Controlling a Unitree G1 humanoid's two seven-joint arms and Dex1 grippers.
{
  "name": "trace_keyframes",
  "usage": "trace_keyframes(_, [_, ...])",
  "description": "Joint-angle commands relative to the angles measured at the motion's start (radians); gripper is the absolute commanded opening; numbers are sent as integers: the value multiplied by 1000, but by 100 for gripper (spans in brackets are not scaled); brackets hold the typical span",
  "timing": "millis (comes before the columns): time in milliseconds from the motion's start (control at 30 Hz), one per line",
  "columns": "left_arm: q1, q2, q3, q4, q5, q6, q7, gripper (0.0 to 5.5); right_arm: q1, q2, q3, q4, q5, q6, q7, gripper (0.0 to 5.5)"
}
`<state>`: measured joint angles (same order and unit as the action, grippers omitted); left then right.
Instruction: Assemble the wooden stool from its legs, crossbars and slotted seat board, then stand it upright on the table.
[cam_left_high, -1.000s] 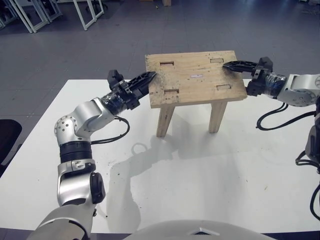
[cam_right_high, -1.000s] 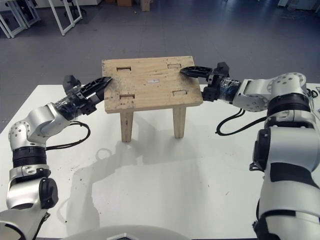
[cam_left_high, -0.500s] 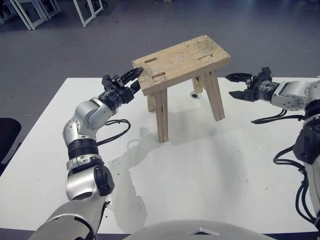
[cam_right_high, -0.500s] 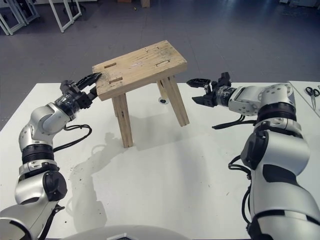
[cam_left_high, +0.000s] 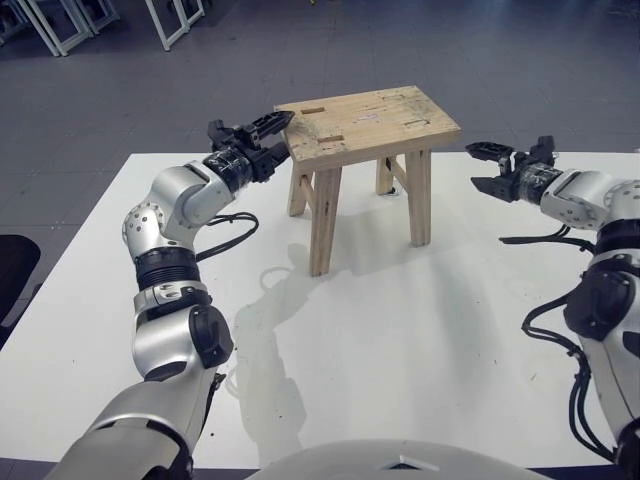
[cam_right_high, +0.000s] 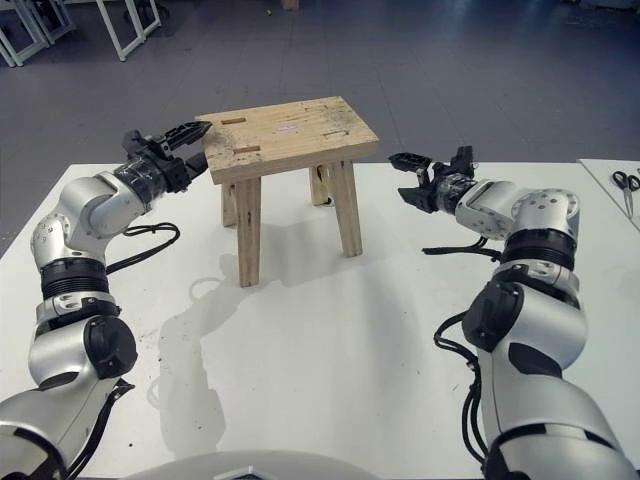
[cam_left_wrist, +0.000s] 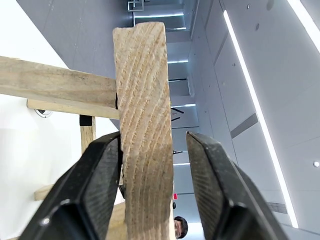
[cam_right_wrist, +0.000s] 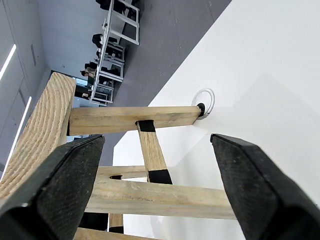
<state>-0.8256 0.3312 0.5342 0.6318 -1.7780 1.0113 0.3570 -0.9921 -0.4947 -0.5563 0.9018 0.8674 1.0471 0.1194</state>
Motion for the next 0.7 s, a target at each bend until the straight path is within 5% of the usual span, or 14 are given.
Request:
trace_keyframes(33, [-1, 86, 84, -62, -4, -27, -4, 216, 116, 53, 99, -299, -118, -164, 2, 392])
trace_keyframes(167, [7, 144, 79, -95, 94, -44, -52, 216, 108, 85, 191, -412, -223, -306, 33, 392])
trace_keyframes(367, [-67, 200, -129, -199, 589, -322, -367, 216, -134, 160, 358, -270, -413, -667, 218, 392])
trace_keyframes(567, [-184, 52, -408, -226, 1020, -611, -553, 216, -175, 261, 404, -43, -505, -797, 266, 392])
trace_keyframes(700, [-177, -35, -544, 3, 1251, -672, -600, 216, -116, 286, 438, 22, -566, -775, 259, 392])
